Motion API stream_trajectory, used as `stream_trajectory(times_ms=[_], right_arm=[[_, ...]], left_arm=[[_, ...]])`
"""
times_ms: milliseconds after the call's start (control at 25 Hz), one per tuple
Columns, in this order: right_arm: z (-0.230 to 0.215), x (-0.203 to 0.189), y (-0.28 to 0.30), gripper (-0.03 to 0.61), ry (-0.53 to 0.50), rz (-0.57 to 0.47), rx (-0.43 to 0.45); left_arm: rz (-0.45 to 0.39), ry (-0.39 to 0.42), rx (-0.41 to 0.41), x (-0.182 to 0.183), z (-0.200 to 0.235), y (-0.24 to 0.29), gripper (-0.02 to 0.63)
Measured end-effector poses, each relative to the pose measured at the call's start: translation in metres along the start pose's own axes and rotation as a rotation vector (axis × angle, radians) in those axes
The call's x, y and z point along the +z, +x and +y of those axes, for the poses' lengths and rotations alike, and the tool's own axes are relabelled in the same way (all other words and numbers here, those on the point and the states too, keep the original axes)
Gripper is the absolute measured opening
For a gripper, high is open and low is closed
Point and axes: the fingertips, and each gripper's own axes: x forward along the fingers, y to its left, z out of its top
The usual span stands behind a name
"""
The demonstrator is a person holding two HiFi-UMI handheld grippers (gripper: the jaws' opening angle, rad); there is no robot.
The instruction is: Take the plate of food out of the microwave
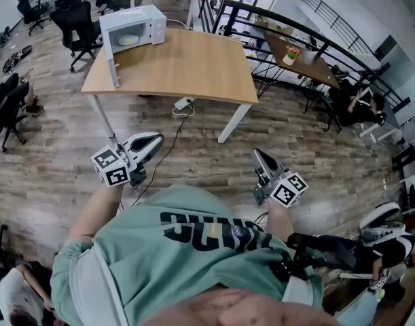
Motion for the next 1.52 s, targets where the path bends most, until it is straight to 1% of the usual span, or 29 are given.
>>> stream_trajectory(times_ms=[320,480,640,760,880,1000,1160,1280,1400,1520], right_arm=[[-0.017,-0.009,-0.021,0.005,0.019,0.031,0.062],[-0.026,-0.018,-0.023,0.005,0.052,0.027,0.093],[-0.033,-0.03,-0.015,0.005,0.085,0.04,0.102],[-0.037,-0.035,-0.002,0.005,0.093,0.05,0.094],[-0.044,-0.036,0.018,0.005,0.092,0.06,0.074],[-0.048,-0.033,0.05,0.005,0.08,0.07,0.051],[-0.041,-0.023,0.115,0.005,0.084,0.059,0.021],[-0.033,-0.017,0.166,0.005,0.066,0.059,0.01],[-0.032,-0.012,0.216,0.005,0.089,0.041,-0.011],[-0.023,-0.018,0.268,0.005,0.101,0.072,-0.016]], left_arm=[[0.02,0.016,0.035,-0.009,-0.023,0.029,0.002],[0.048,0.038,0.056,-0.015,-0.029,0.04,0.002],[0.073,0.065,0.053,-0.015,-0.025,0.05,0.002],[0.077,0.071,0.04,-0.013,-0.01,0.052,0.002],[0.067,0.056,0.022,-0.012,0.015,0.055,0.002],[0.062,0.038,-0.008,-0.007,0.05,0.055,0.002],[0.067,0.017,-0.053,0.011,0.111,0.047,0.002],[0.067,0.028,-0.09,0.034,0.159,0.038,0.002],[0.07,0.037,-0.116,0.055,0.204,0.025,0.002],[0.075,0.033,-0.129,0.067,0.247,0.005,0.002]])
